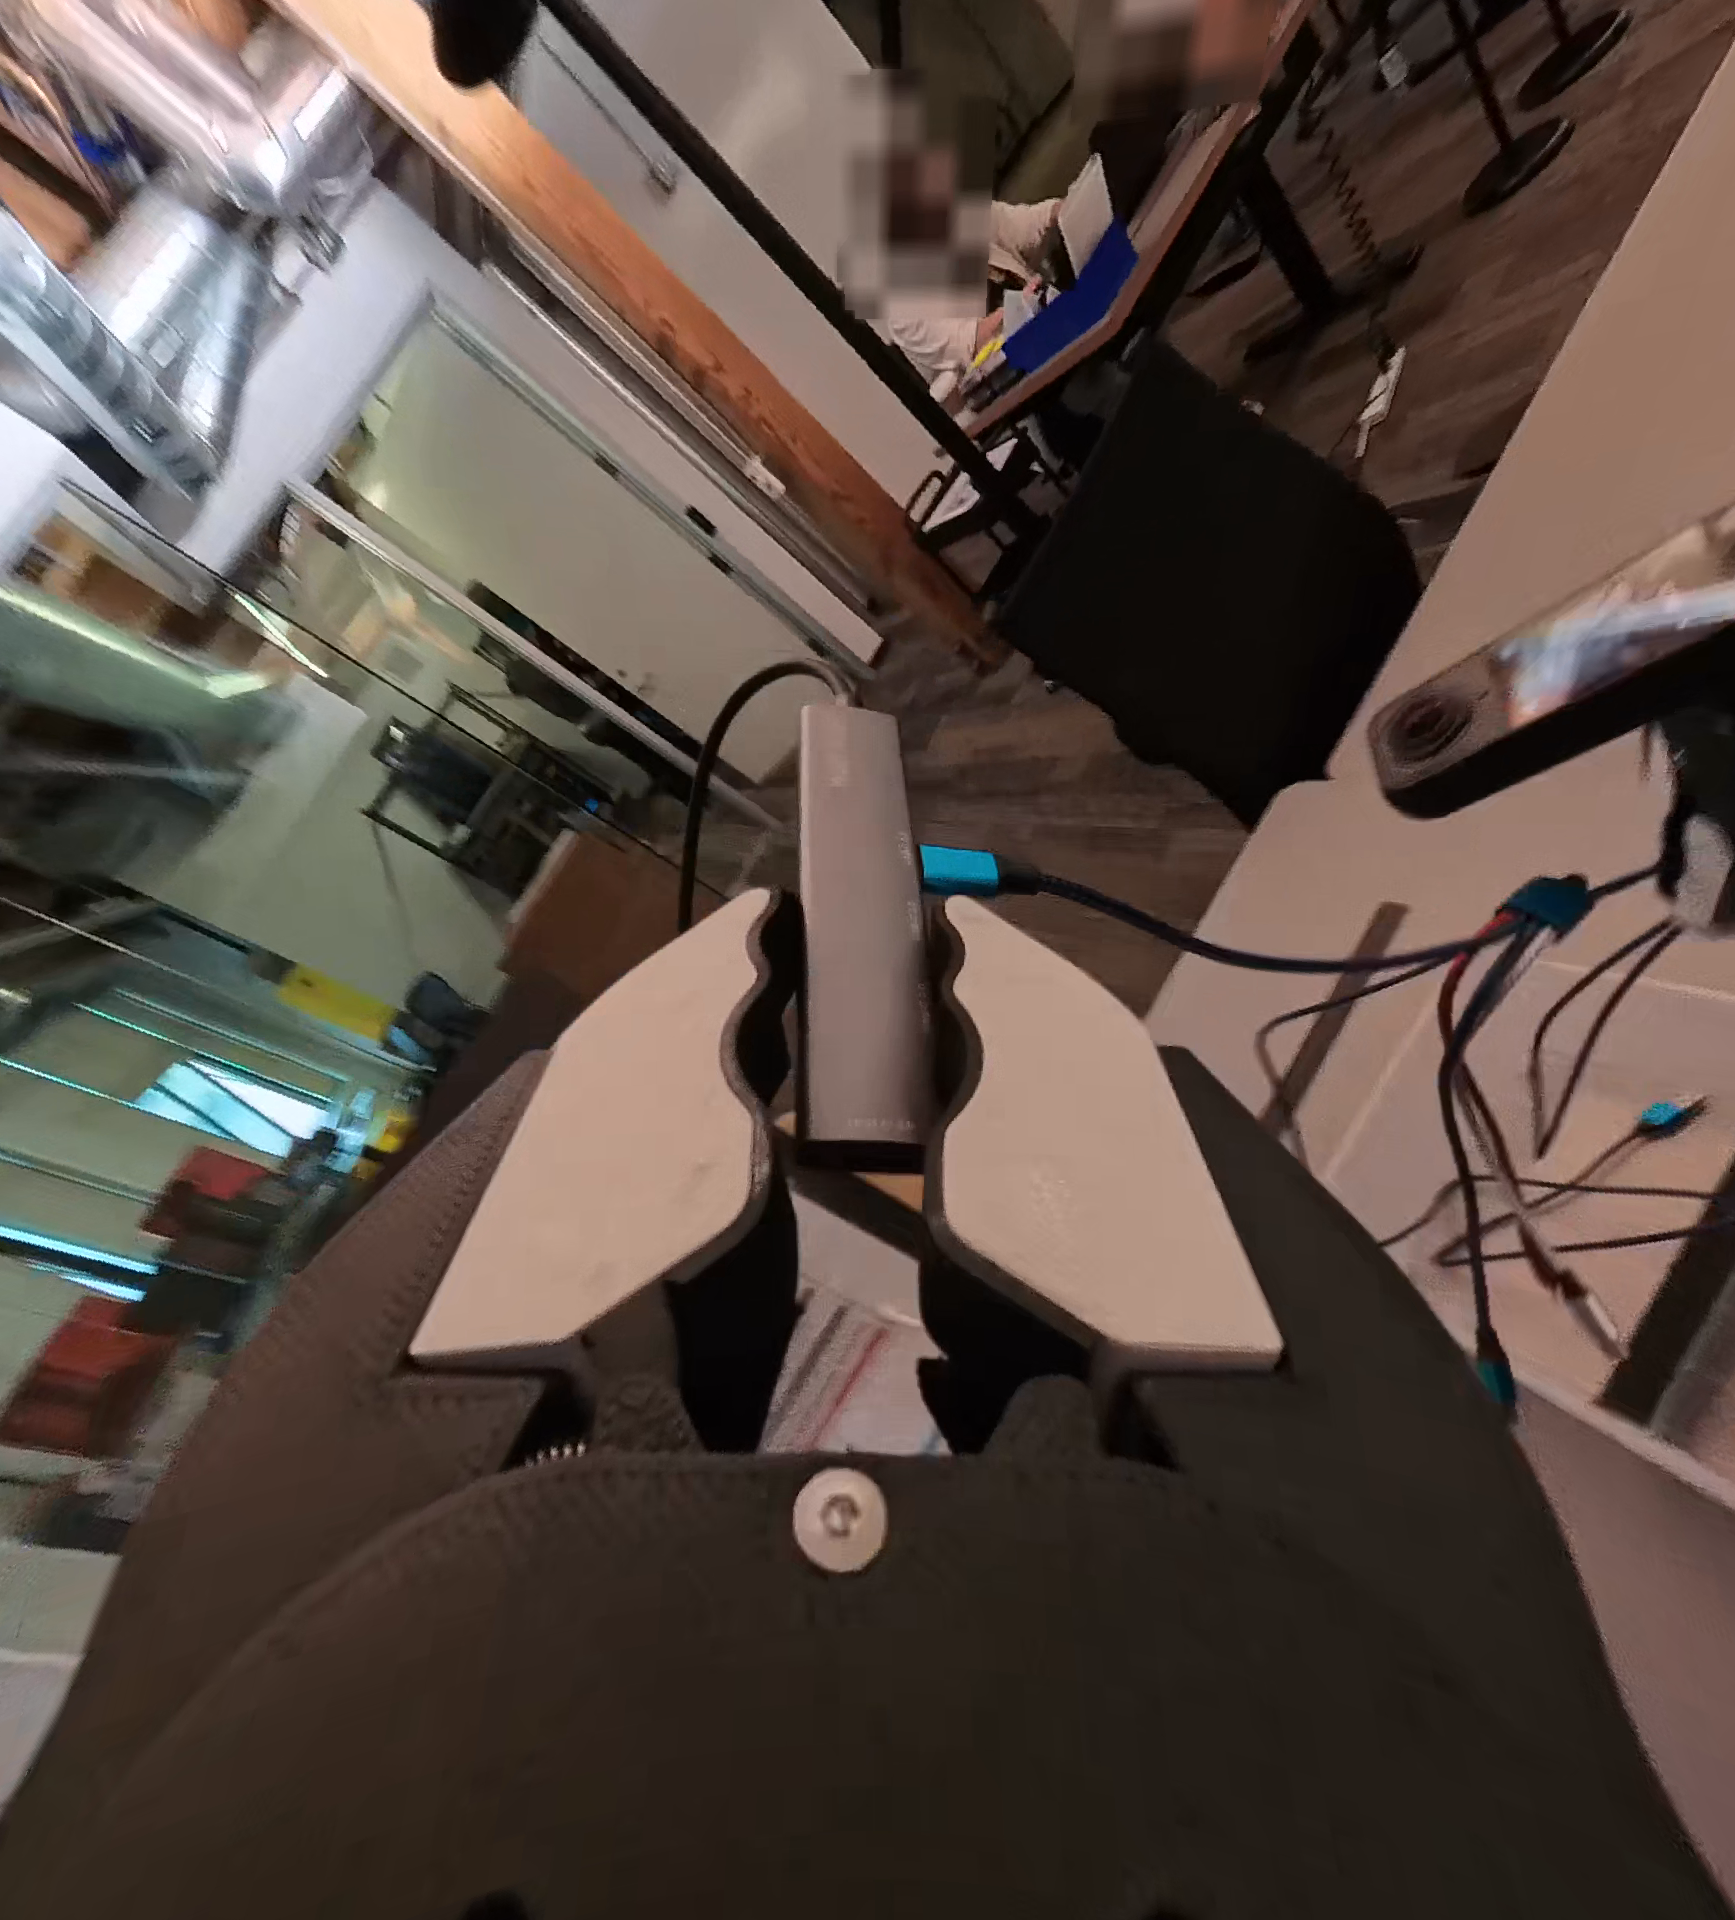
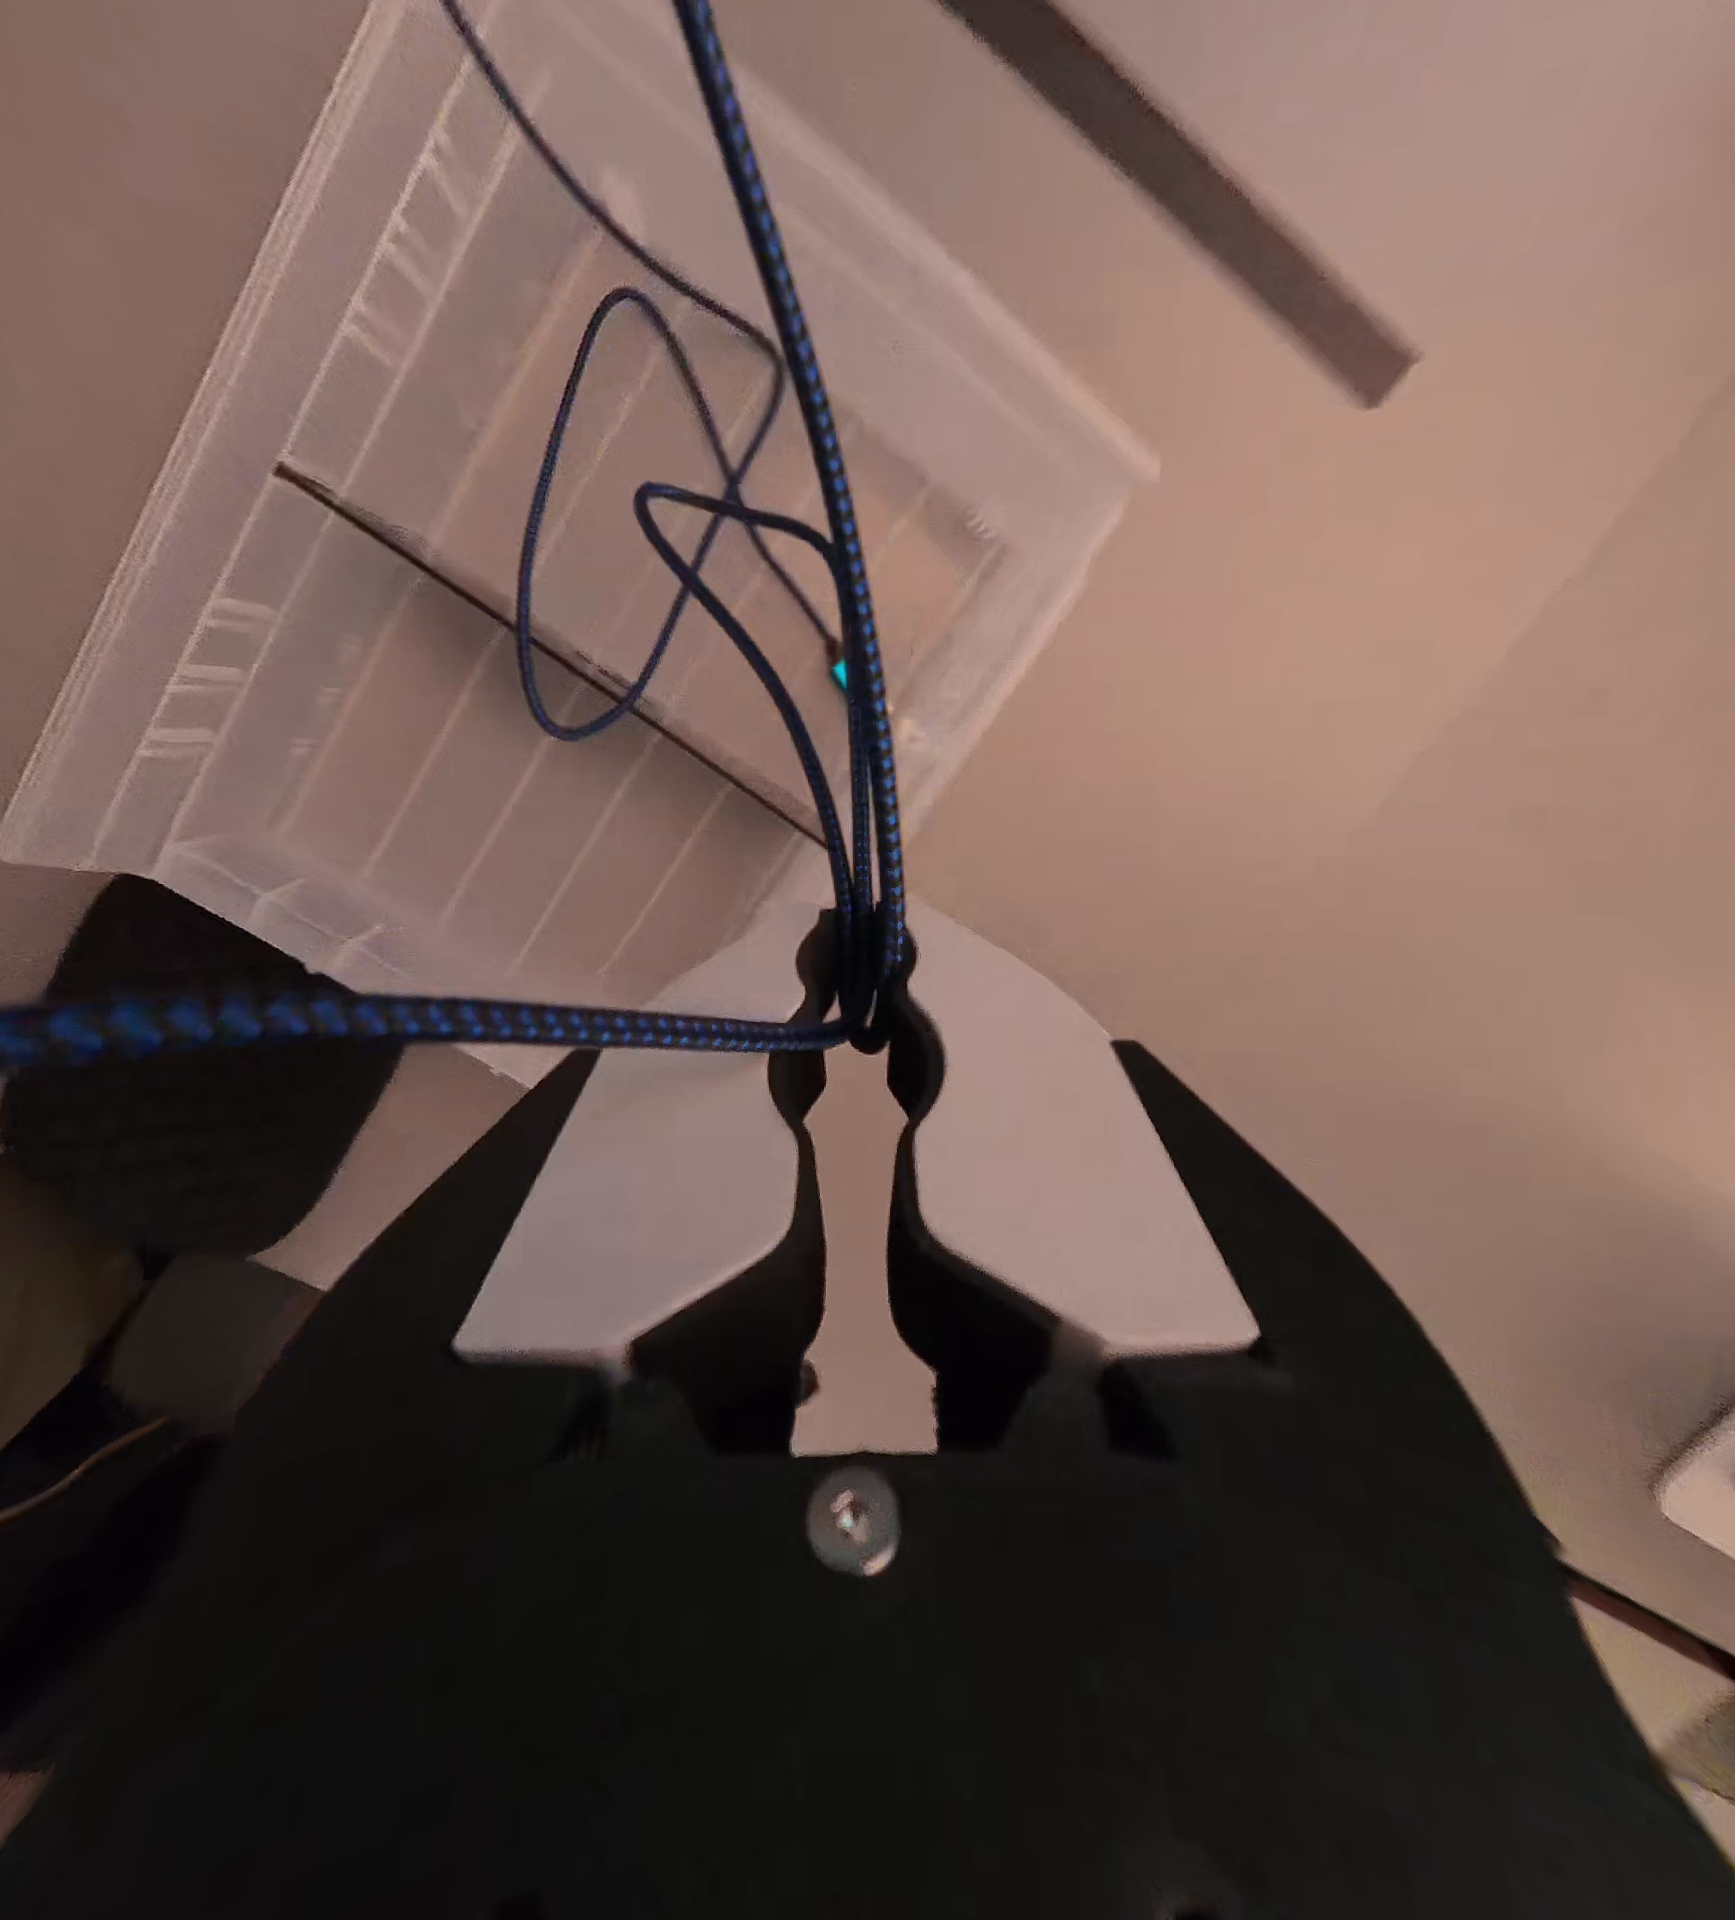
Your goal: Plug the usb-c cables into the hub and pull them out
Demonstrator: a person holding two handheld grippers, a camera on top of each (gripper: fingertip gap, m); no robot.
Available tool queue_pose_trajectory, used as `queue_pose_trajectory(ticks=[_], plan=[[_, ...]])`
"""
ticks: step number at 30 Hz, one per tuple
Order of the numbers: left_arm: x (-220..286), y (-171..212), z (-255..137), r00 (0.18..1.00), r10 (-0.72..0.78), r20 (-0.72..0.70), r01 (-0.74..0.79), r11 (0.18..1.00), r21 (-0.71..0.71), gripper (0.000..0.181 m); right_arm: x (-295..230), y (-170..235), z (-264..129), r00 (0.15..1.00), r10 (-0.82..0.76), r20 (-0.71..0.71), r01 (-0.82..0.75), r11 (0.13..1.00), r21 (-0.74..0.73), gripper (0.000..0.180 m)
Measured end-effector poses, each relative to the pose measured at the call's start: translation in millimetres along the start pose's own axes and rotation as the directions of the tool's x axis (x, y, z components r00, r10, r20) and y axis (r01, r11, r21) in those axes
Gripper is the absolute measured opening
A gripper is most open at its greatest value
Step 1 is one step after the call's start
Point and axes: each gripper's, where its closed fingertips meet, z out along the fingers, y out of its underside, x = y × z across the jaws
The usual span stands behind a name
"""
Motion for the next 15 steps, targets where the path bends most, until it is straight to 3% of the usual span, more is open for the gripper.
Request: queue_pose_trajectory(ticks=[6,9,15], plan=[[31.6,66.3,55.9,0.983,-0.168,-0.07,0.162,0.983,-0.084,0.024,-14.0,-0.7,80.1,0.971,0.084,0.226,-0.09,0.996,0.014,0.007],[44.2,92.1,74.4,0.983,-0.17,-0.068,0.163,0.982,-0.098,0.024,-17.5,0.4,105.8,0.936,0.135,0.324,-0.164,0.985,0.062,0.012],[68.9,135.0,101.6,0.991,-0.118,-0.064,0.109,0.985,-0.137,0.024,-12.2,-5.6,108.0,0.919,0.122,0.375,-0.237,0.931,0.278,0.042]])
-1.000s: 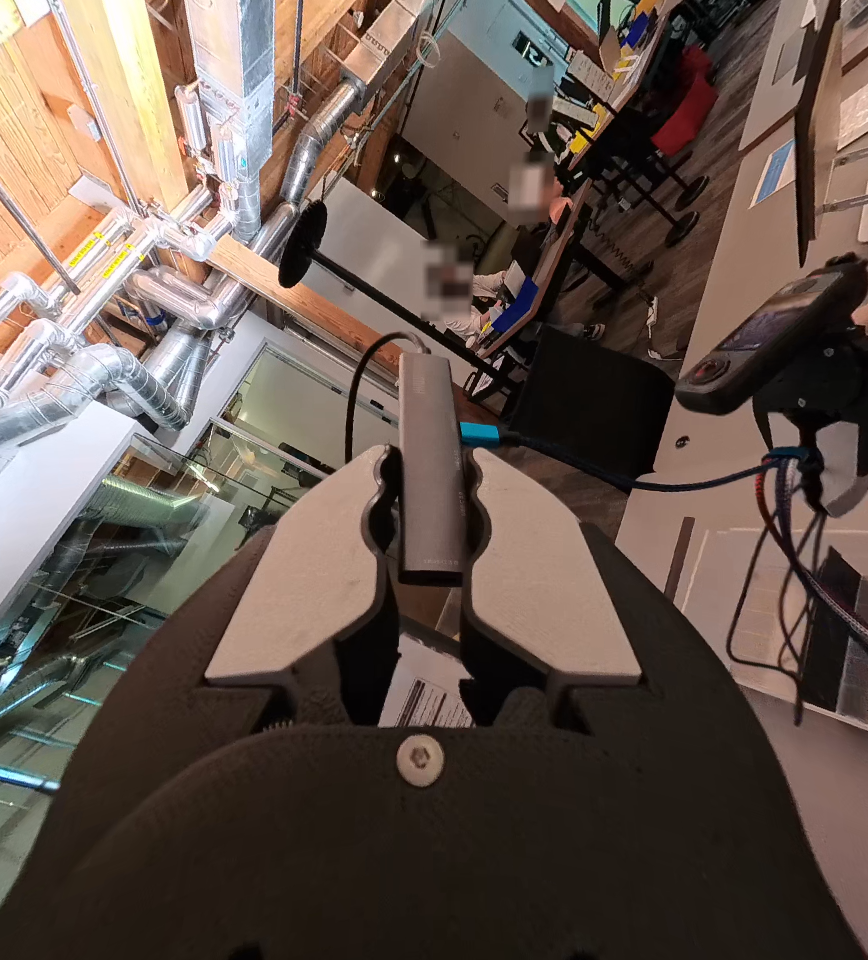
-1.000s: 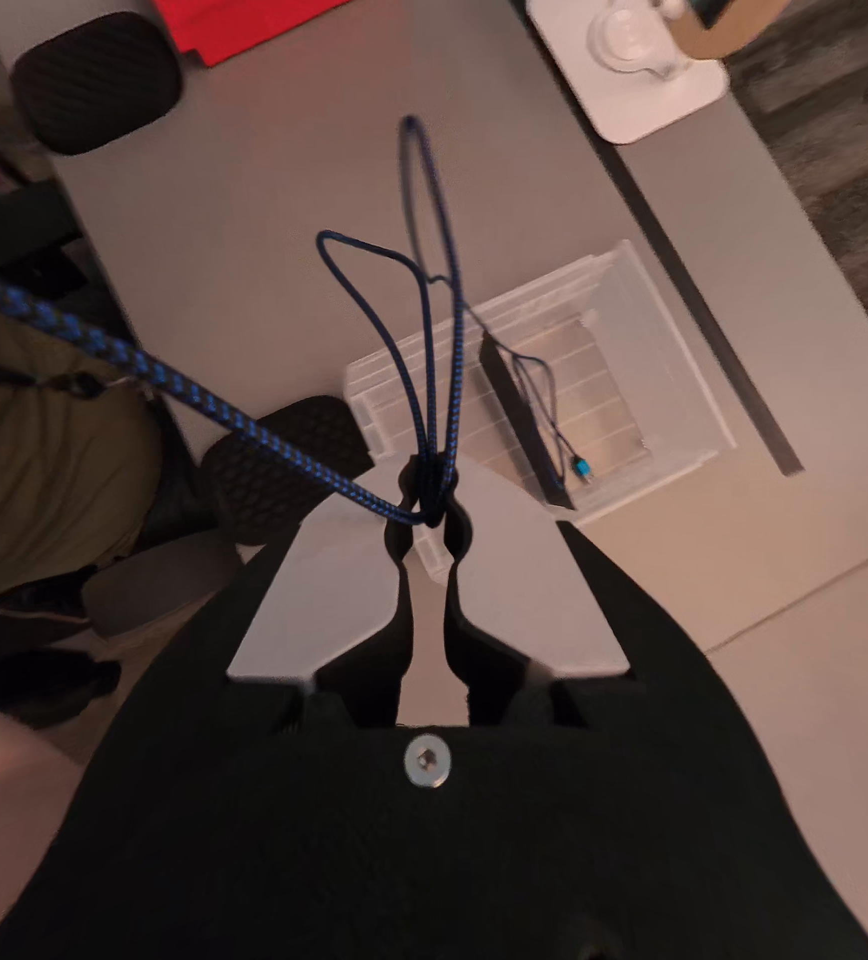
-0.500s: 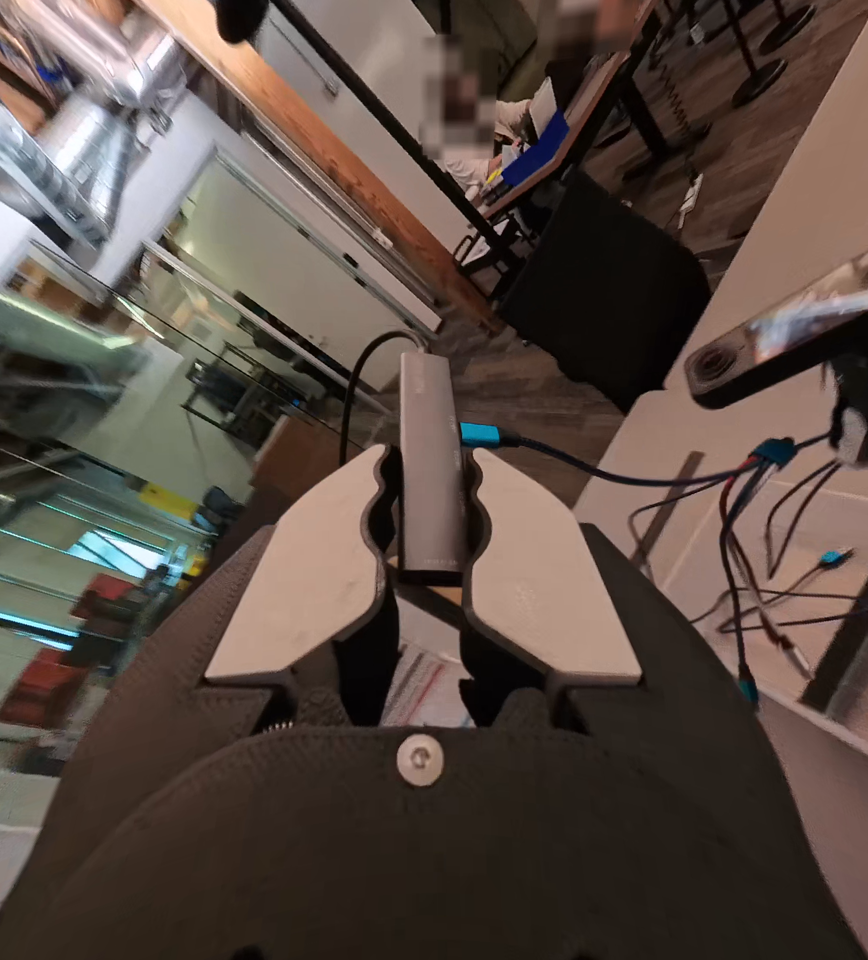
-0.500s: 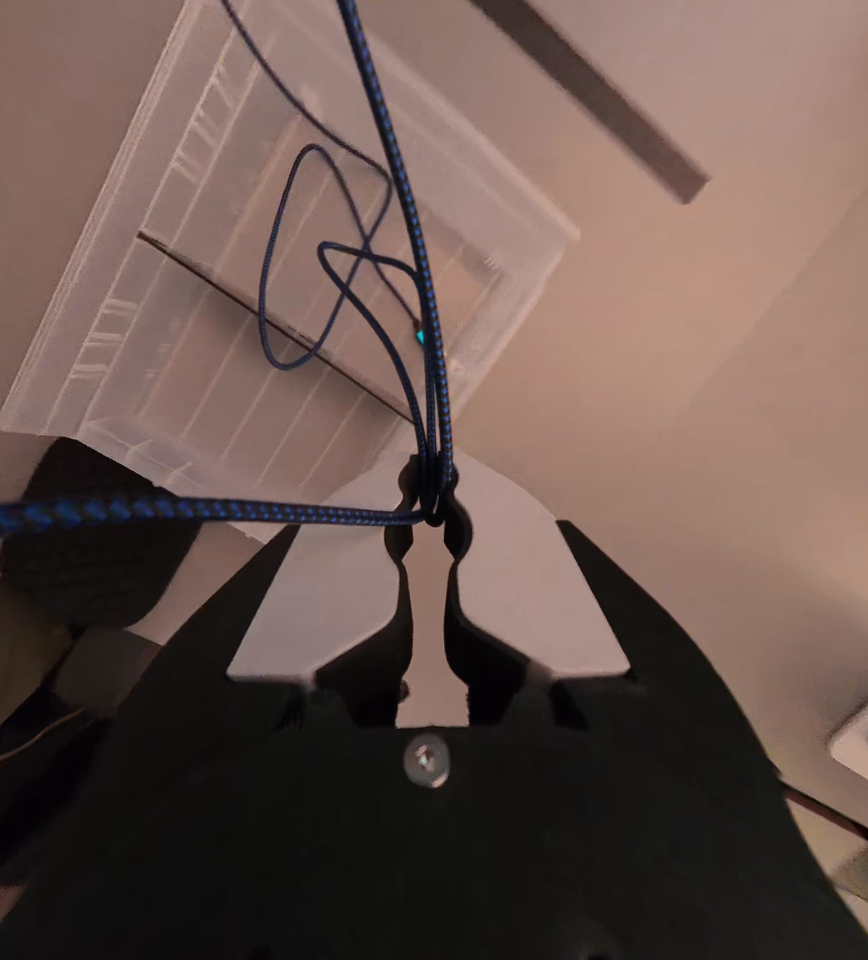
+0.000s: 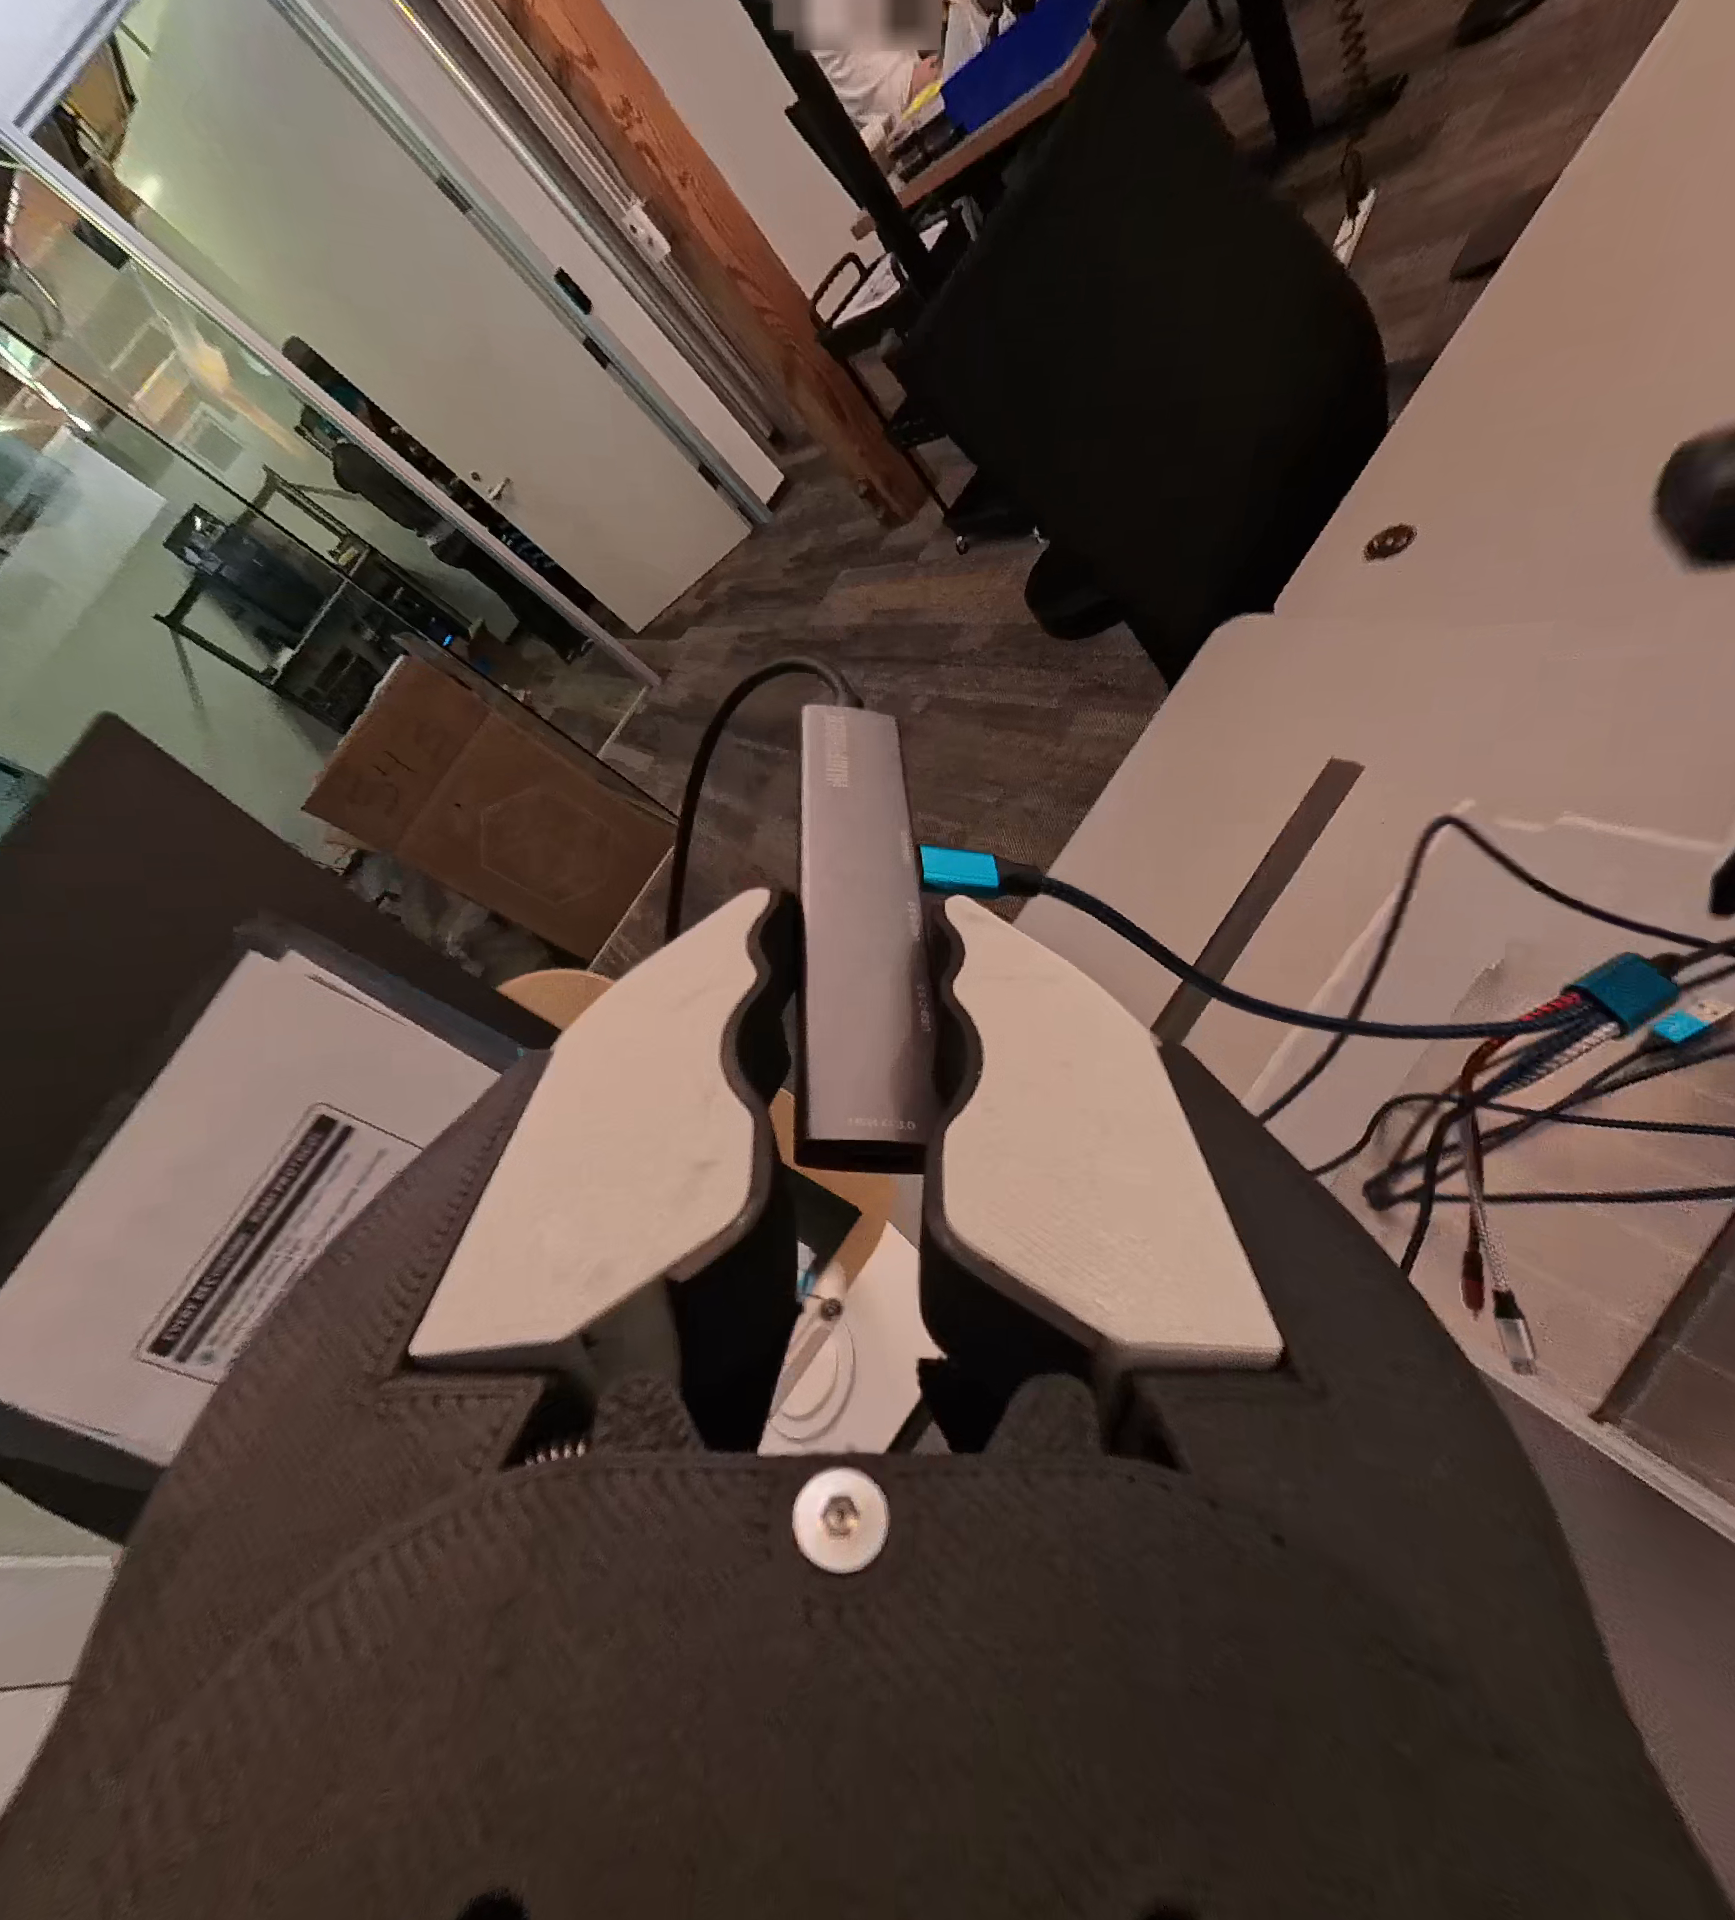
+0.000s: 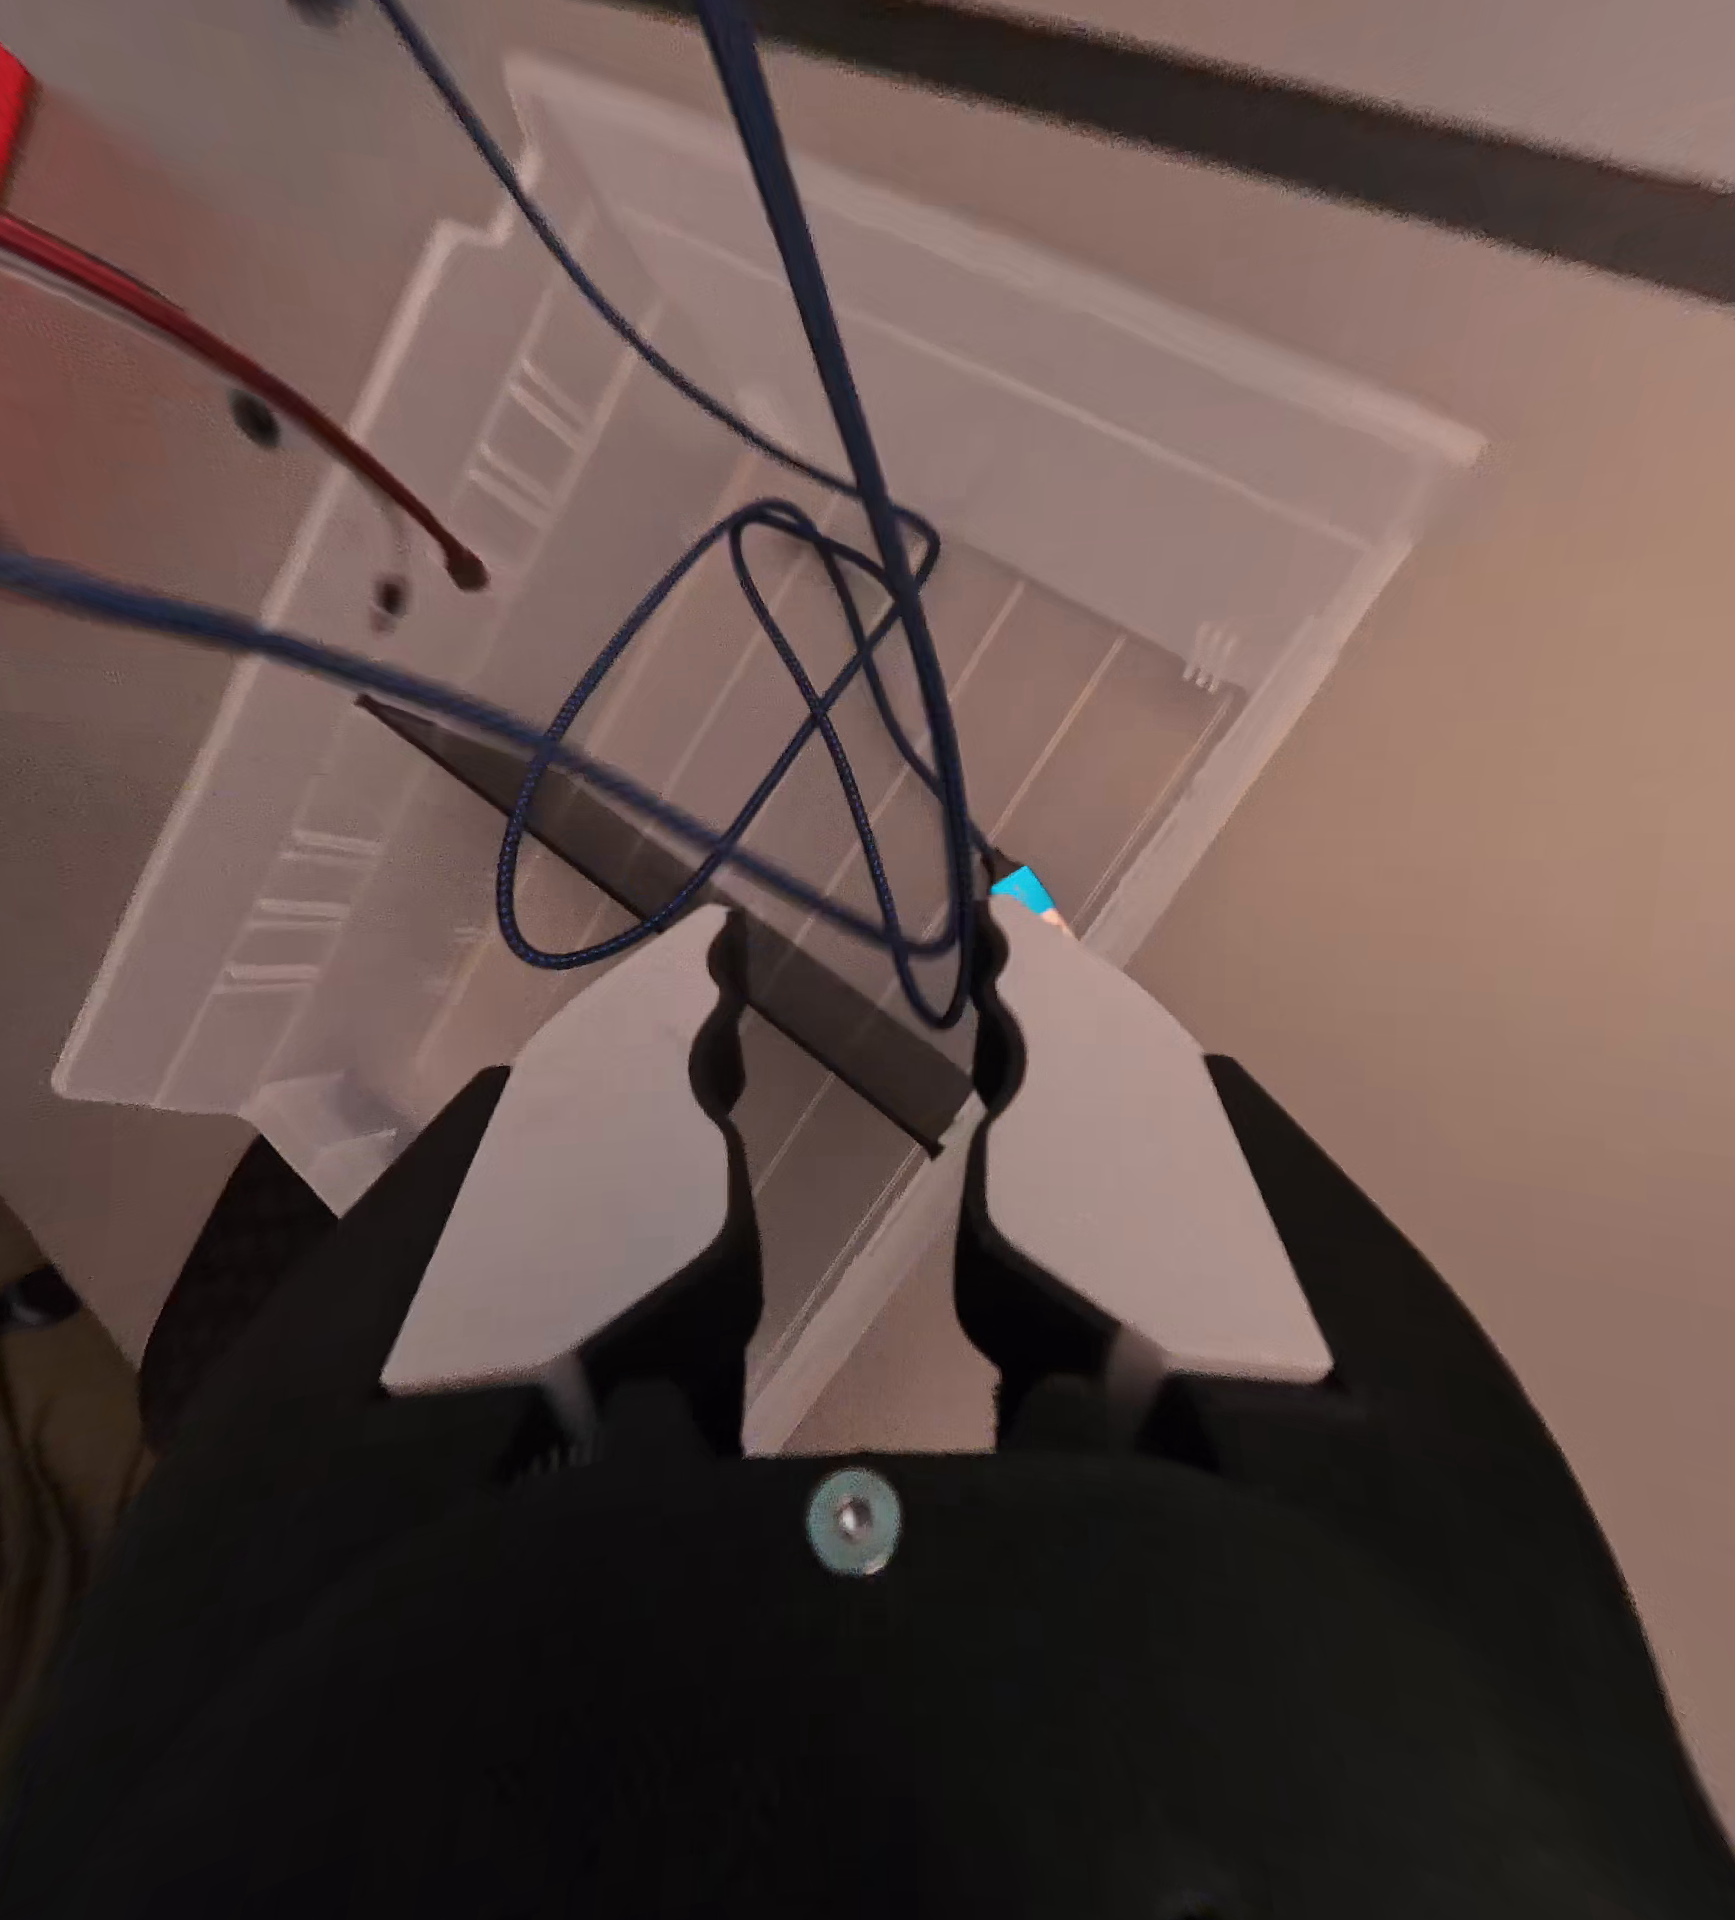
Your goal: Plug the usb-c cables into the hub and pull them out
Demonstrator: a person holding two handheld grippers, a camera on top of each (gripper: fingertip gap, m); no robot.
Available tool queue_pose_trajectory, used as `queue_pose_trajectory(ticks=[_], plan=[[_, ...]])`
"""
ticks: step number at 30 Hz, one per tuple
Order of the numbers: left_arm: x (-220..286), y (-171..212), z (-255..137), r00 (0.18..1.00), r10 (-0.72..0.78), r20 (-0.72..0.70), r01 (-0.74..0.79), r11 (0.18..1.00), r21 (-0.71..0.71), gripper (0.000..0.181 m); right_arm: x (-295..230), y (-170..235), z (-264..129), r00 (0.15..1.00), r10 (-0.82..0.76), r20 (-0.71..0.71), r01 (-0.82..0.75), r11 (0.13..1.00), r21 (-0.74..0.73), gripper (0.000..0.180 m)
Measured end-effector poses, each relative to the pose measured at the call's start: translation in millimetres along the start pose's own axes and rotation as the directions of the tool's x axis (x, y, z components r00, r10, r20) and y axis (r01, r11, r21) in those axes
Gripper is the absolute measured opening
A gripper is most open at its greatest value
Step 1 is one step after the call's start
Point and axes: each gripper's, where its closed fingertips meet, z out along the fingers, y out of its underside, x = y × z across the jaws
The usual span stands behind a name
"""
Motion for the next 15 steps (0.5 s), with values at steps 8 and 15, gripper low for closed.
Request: queue_pose_trajectory(ticks=[8,15], plan=[[30.4,21.5,29.6,0.999,0.015,-0.033,-0.015,1.0,-0.019,0.023,-44.8,-53.6,-54.3,0.928,-0.314,-0.203,0.363,0.887,0.285,0.049],[78.2,9.1,36.4,0.99,0.022,-0.138,-0.019,1.0,0.019,0.024,-105.4,-98.5,-61.4,0.765,-0.52,-0.38,0.629,0.729,0.27,0.045]])
